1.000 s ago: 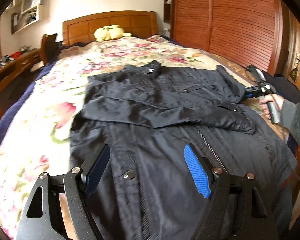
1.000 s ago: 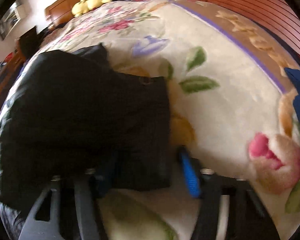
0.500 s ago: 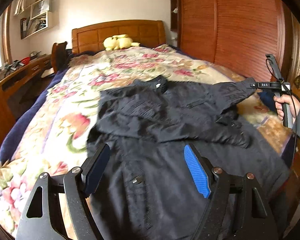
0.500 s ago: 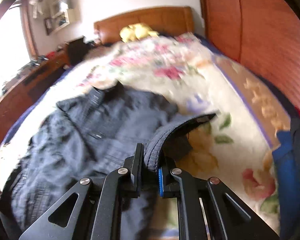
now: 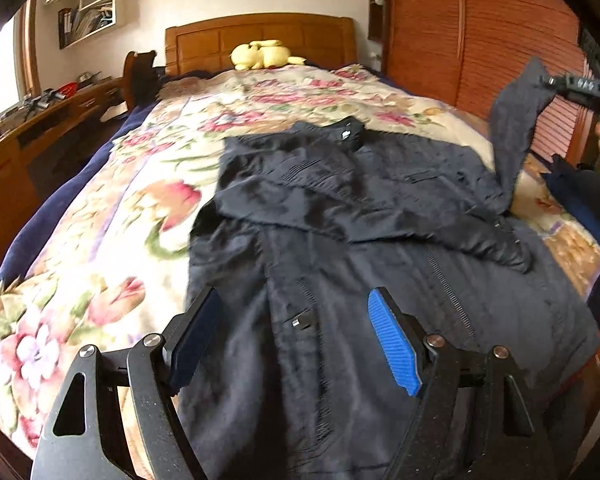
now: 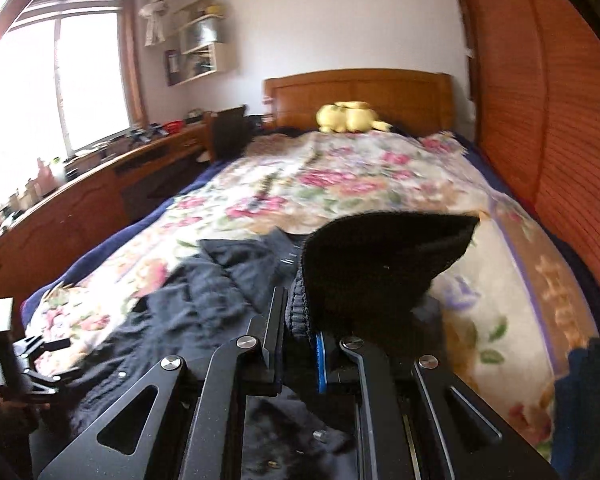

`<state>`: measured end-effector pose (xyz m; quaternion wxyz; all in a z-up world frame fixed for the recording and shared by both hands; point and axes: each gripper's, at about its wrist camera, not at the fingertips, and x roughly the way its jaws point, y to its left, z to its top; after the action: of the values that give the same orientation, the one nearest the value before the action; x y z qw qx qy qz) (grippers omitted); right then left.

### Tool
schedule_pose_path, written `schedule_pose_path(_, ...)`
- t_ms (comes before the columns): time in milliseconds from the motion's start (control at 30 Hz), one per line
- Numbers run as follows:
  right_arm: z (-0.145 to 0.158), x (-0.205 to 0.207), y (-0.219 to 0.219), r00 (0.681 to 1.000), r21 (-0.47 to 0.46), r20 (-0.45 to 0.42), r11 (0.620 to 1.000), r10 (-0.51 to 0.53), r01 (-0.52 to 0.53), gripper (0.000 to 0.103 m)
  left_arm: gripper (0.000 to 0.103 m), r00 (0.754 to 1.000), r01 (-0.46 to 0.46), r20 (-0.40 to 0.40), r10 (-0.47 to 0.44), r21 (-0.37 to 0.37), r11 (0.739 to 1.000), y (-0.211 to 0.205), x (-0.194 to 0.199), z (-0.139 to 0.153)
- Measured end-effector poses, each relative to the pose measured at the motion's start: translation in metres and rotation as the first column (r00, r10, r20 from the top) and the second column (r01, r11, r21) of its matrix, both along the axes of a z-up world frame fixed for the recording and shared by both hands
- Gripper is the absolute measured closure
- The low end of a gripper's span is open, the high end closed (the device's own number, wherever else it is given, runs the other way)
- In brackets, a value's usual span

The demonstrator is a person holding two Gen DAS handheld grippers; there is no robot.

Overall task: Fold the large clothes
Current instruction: 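Lift the sleeve with the right gripper and lay it across the jacket front, release, then press the folded sleeves flat with the right gripper over the jacket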

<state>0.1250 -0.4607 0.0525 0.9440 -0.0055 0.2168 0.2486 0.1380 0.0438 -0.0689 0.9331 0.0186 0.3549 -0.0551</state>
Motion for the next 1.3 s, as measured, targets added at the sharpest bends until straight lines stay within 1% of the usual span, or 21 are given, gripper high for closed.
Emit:
schedule_pose_path(100, 0.001, -0.005, 0.024, 0.997, -0.012, 0.013, 0.997, 0.071, -0.071, 0.092, 0.026, 1.000, -0.014, -0.013, 0.014, -0.003, 1.000, 0.009, 0.001, -0.007)
schedule_pose_path(233, -0.003, -0.014, 0.062, 0.981, -0.031, 0.011, 0.980, 0.196, -0.195, 0.092, 0.026, 0.999, -0.026, -0.020, 0.026, -0.014, 1.000, 0.017, 0.002, -0.013)
schedule_pose_path(333, -0.006, -0.027, 0.084, 0.961, -0.022, -0.008, 0.960, 0.278, -0.278, 0.092, 0.026, 0.999, -0.032, -0.018, 0.032, -0.017, 0.999, 0.024, 0.001, -0.013)
schedule_pose_path(433, -0.013, -0.033, 0.096, 0.948, 0.002, -0.047, 0.949, 0.316, -0.316, 0.091, 0.026, 0.999, -0.049, -0.006, 0.049, -0.010, 0.999, 0.033, 0.000, -0.011)
schedule_pose_path(500, -0.019, -0.025, 0.099, 0.942, 0.009, -0.076, 0.945, 0.326, -0.327, 0.079, 0.026, 0.999, -0.053, -0.004, 0.053, -0.014, 0.998, 0.038, 0.000, -0.009)
schedule_pose_path(533, -0.021, -0.022, 0.099, 0.938, 0.013, -0.083, 0.941, 0.337, -0.337, 0.075, 0.026, 0.998, -0.055, -0.001, 0.055, -0.013, 0.998, 0.041, 0.000, -0.008)
schedule_pose_path(567, -0.018, -0.022, 0.092, 0.936, 0.014, -0.082, 0.940, 0.342, -0.342, 0.062, 0.026, 0.998, -0.056, 0.002, 0.056, -0.012, 0.998, 0.042, 0.000, -0.008)
schedule_pose_path(600, -0.018, -0.022, 0.089, 0.939, 0.010, -0.079, 0.943, 0.334, -0.334, 0.052, 0.026, 0.998, -0.057, 0.005, 0.058, -0.011, 0.998, 0.044, 0.000, -0.006)
schedule_pose_path(633, -0.018, -0.022, 0.083, 0.944, 0.006, -0.075, 0.947, 0.322, -0.322, 0.051, 0.026, 0.998, -0.057, 0.008, 0.057, -0.012, 0.998, 0.045, -0.001, -0.006)
schedule_pose_path(700, -0.022, -0.019, 0.076, 0.953, -0.005, -0.072, 0.955, 0.295, -0.296, 0.051, 0.026, 0.999, -0.053, 0.013, 0.053, -0.016, 0.998, 0.044, 0.000, -0.004)
schedule_pose_path(767, -0.032, -0.014, 0.065, 0.966, -0.021, -0.077, 0.969, 0.246, -0.248, 0.051, 0.026, 0.999, -0.046, 0.018, 0.047, -0.016, 0.999, 0.041, 0.001, -0.002)
schedule_pose_path(833, -0.047, -0.014, 0.051, 0.975, -0.031, -0.094, 0.978, 0.202, -0.206, 0.051, 0.026, 0.999, -0.034, 0.020, 0.034, -0.015, 0.999, 0.034, 0.004, -0.002)
schedule_pose_path(933, -0.073, -0.003, 0.028, 0.983, -0.055, -0.130, 0.988, 0.133, -0.141, 0.051, 0.026, 1.000, -0.014, 0.016, 0.014, -0.008, 1.000, 0.024, 0.009, -0.002)
schedule_pose_path(1067, -0.110, 0.013, 0.009, 0.986, -0.116, -0.158, 0.991, 0.048, -0.066, 0.051, 0.026, 1.000, 0.015, -0.002, -0.015, 0.002, 1.000, 0.005, 0.023, -0.006)
schedule_pose_path(1167, -0.132, 0.026, -0.006, 0.982, -0.117, -0.189, 0.993, 0.011, -0.033, 0.051, 0.026, 0.999, 0.036, -0.021, -0.036, 0.008, 0.999, -0.010, 0.034, -0.011)
schedule_pose_path(1300, -0.147, 0.034, -0.012, 0.977, -0.117, -0.211, 0.993, -0.024, -0.001, 0.051, 0.026, 0.998, 0.055, -0.041, -0.054, 0.018, 0.998, -0.027, 0.047, -0.017)
